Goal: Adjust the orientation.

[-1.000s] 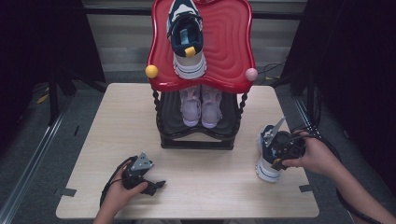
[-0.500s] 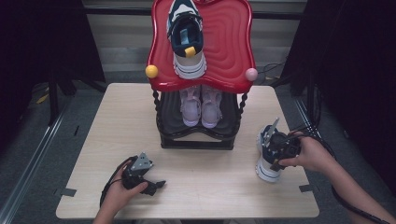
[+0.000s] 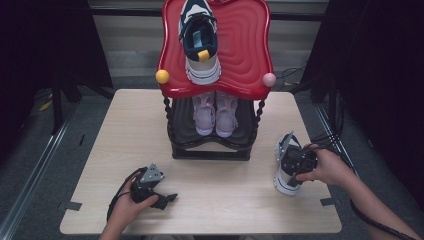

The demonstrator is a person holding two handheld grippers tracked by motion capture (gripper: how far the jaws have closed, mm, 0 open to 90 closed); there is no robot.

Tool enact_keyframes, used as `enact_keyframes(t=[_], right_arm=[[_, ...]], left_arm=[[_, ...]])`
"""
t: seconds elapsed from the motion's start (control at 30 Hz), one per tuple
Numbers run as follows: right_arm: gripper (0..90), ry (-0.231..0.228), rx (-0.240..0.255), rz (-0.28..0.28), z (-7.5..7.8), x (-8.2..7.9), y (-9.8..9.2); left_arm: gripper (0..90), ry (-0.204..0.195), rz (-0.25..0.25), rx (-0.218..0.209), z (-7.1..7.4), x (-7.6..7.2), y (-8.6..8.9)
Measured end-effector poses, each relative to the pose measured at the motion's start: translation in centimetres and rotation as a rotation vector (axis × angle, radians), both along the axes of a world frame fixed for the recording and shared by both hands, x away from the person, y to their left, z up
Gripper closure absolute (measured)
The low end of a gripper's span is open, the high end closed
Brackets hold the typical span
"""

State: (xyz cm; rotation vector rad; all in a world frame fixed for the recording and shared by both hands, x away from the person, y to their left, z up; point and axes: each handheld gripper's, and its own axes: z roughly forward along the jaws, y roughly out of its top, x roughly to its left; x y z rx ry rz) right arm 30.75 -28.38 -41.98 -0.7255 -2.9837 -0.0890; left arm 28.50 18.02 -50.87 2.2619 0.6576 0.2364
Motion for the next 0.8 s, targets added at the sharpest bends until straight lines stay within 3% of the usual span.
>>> enact_keyframes(t=[0.2, 0.23, 0.53, 0.6, 0.7, 0.8], right_arm=[[61.7, -0.004, -0.018, 0.043, -0.21, 0.18, -0.13], [62.2, 0.0, -0.015, 0.021, -0.24, 0.05, 0.01], [65.1, 0.01, -0.028, 0.067, -0.32, 0.22, 0.24], [65.9, 0.019, -0.056, 0.066, -0.23, 0.06, 0.38], [66.7, 0.009, -0.048, 0.103, -0.35, 0.19, 0.52], [67.4, 0.012, -0.046, 0.104, -0.38, 0.18, 0.48]], left_arm=[[7.1, 0.001, -0.001, 0.001, 0.0, 0.0, 0.0], [7.1, 0.0, -0.001, 0.0, 0.0, 0.01, 0.0], [6.7, 0.0, -0.001, -0.002, -0.02, -0.01, -0.04], [6.6, 0.0, -0.002, -0.002, -0.02, 0.0, -0.03], [6.6, 0.0, -0.002, -0.002, -0.02, 0.0, -0.03], [6.6, 0.002, -0.001, -0.004, -0.03, -0.02, -0.04]])
